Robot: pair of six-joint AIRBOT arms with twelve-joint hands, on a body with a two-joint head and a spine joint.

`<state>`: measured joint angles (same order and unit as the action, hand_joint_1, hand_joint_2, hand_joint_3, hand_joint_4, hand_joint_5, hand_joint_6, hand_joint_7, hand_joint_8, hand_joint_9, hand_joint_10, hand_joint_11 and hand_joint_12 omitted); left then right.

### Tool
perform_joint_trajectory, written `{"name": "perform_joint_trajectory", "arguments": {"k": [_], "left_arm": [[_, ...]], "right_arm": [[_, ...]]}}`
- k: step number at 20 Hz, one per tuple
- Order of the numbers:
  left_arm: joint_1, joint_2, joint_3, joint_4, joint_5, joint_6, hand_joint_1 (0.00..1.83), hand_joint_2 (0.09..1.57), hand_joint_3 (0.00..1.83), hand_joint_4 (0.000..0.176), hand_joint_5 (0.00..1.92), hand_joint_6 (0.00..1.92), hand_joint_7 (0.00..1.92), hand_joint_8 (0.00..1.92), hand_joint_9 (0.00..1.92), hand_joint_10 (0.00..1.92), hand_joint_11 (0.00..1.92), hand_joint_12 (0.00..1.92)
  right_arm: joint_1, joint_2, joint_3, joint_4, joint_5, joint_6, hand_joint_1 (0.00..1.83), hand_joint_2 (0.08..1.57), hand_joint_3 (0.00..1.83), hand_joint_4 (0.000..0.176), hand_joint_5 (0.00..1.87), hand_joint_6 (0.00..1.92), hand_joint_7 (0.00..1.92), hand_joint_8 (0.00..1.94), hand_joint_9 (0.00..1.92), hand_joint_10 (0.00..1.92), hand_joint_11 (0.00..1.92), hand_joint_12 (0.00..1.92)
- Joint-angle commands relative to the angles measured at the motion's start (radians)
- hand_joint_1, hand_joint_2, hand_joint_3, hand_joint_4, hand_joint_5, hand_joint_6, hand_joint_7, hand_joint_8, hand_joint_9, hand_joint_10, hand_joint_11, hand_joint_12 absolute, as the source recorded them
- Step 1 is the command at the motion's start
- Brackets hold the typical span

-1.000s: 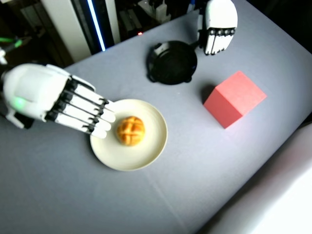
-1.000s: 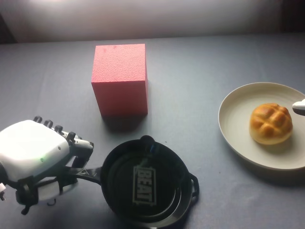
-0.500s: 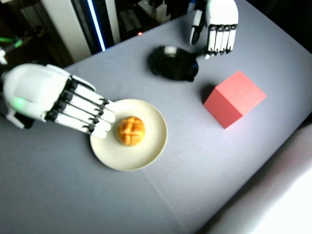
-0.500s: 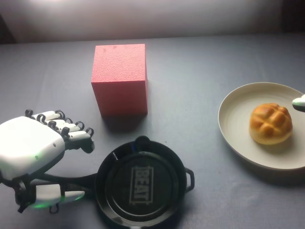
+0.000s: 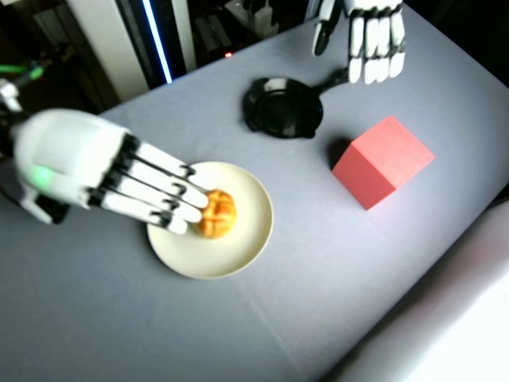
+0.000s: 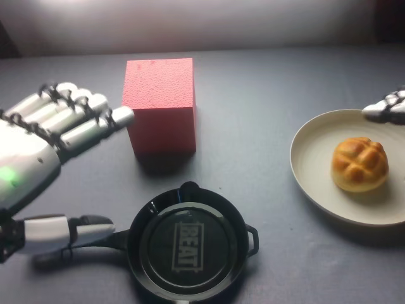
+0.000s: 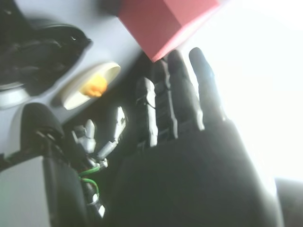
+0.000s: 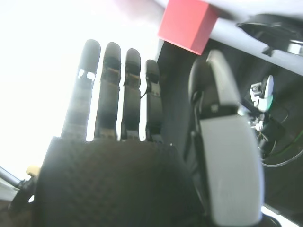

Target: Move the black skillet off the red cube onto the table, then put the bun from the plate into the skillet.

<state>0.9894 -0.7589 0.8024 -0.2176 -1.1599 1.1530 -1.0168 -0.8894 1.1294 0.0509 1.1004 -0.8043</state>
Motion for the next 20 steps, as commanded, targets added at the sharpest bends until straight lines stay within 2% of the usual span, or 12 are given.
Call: {"name": "perform_joint_trajectory", "arguments": {"k": [1, 2, 3, 4, 5, 6, 8, 10, 11, 12, 17, 20], "left_arm": [[-0.003, 0.01, -0.004, 0.009, -0.161, 0.003, 0.52, 0.94, 0.0, 0.131, 0.01, 0.0, 0.04, 0.0, 0.01, 0.0, 0.0, 0.15], [0.0, 0.014, -0.007, 0.009, -0.177, 0.003, 0.52, 0.92, 0.0, 0.112, 0.0, 0.0, 0.01, 0.0, 0.0, 0.0, 0.0, 0.1], [0.007, 0.017, -0.011, 0.009, -0.193, 0.003, 0.48, 0.92, 0.0, 0.104, 0.0, 0.0, 0.0, 0.0, 0.0, 0.0, 0.0, 0.1], [0.011, 0.018, -0.014, 0.007, -0.198, 0.003, 0.51, 0.92, 0.0, 0.124, 0.0, 0.0, 0.0, 0.0, 0.0, 0.0, 0.0, 0.07], [0.014, 0.019, -0.015, 0.004, -0.199, 0.003, 0.51, 0.92, 0.0, 0.124, 0.0, 0.0, 0.0, 0.0, 0.0, 0.0, 0.0, 0.07], [0.016, 0.019, -0.016, 0.001, -0.199, 0.003, 0.52, 0.92, 0.0, 0.142, 0.0, 0.0, 0.0, 0.0, 0.0, 0.0, 0.0, 0.06], [0.018, 0.017, -0.016, -0.005, -0.198, 0.003, 0.53, 0.93, 0.0, 0.14, 0.03, 0.0, 0.03, 0.0, 0.0, 0.0, 0.0, 0.1], [0.018, 0.016, -0.016, -0.006, -0.196, 0.003, 0.57, 0.95, 0.0, 0.143, 0.04, 0.0, 0.03, 0.0, 0.01, 0.0, 0.0, 0.07], [0.018, 0.016, -0.016, -0.006, -0.195, 0.003, 0.57, 0.95, 0.01, 0.142, 0.04, 0.0, 0.04, 0.0, 0.01, 0.0, 0.0, 0.06], [0.018, 0.015, -0.017, -0.006, -0.194, 0.003, 0.56, 0.96, 0.01, 0.142, 0.04, 0.0, 0.04, 0.0, 0.01, 0.0, 0.0, 0.06], [0.025, 0.004, -0.017, -0.011, -0.203, 0.003, 0.54, 0.98, 0.01, 0.174, 0.04, 0.0, 0.05, 0.0, 0.02, 0.0, 0.0, 0.03], [0.036, 0.007, -0.019, -0.017, -0.217, 0.002, 0.55, 0.98, 0.0, 0.17, 0.04, 0.0, 0.03, 0.0, 0.0, 0.0, 0.0, 0.0]], "right_arm": [[0.027, -0.008, 0.017, 0.001, 0.032, 0.004, 1.09, 0.99, 0.0, 0.0, 0.52, 0.0, 0.56, 0.01, 0.5, 0.0, 0.09, 1.04], [0.05, -0.022, 0.035, -0.012, -0.015, 0.004, 1.08, 0.98, 0.0, 0.0, 0.51, 0.0, 0.56, 0.0, 0.51, 0.0, 0.11, 0.96], [0.081, -0.044, 0.059, -0.028, -0.078, 0.004, 1.03, 0.97, 0.0, 0.033, 0.51, 0.0, 0.58, 0.01, 0.54, 0.01, 0.15, 0.96], [0.106, -0.063, 0.083, -0.043, -0.129, 0.004, 0.99, 0.96, 0.0, 0.076, 0.48, 0.0, 0.56, 0.0, 0.56, 0.01, 0.2, 0.85], [0.132, -0.083, 0.105, -0.058, -0.181, 0.004, 0.99, 0.96, 0.0, 0.076, 0.48, 0.0, 0.56, 0.0, 0.56, 0.01, 0.2, 0.85], [0.157, -0.104, 0.126, -0.076, -0.231, 0.004, 1.0, 0.96, 0.0, 0.049, 0.48, 0.0, 0.56, 0.0, 0.58, 0.01, 0.2, 0.93], [0.189, -0.136, 0.155, -0.09, -0.287, -0.001, 1.02, 0.98, 0.0, 0.049, 0.5, 0.0, 0.55, 0.0, 0.56, 0.0, 0.16, 1.02], [0.201, -0.149, 0.168, -0.091, -0.31, -0.008, 1.13, 0.99, 0.0, 0.0, 0.69, 0.02, 0.7, 0.01, 0.67, 0.02, 0.19, 1.1], [0.207, -0.153, 0.172, -0.091, -0.322, -0.016, 1.17, 1.02, 0.0, 0.0, 0.85, 0.05, 0.84, 0.02, 0.74, 0.02, 0.18, 1.07], [0.212, -0.154, 0.173, -0.09, -0.326, -0.026, 1.37, 1.09, 0.0, 0.0, 1.01, 0.88, 1.09, 0.85, 0.86, 1.08, 0.37, 1.38], [0.255, -0.155, 0.153, -0.124, -0.274, -0.025, 1.35, 1.17, 0.0, 0.0, 0.89, 1.15, 0.83, 1.23, 0.76, 1.35, 0.51, 1.46], [0.291, -0.153, 0.122, -0.183, -0.158, 0.02, 1.23, 1.16, 0.0, 0.005, 0.92, 1.07, 0.88, 1.22, 0.75, 1.17, 0.53, 1.55]]}}
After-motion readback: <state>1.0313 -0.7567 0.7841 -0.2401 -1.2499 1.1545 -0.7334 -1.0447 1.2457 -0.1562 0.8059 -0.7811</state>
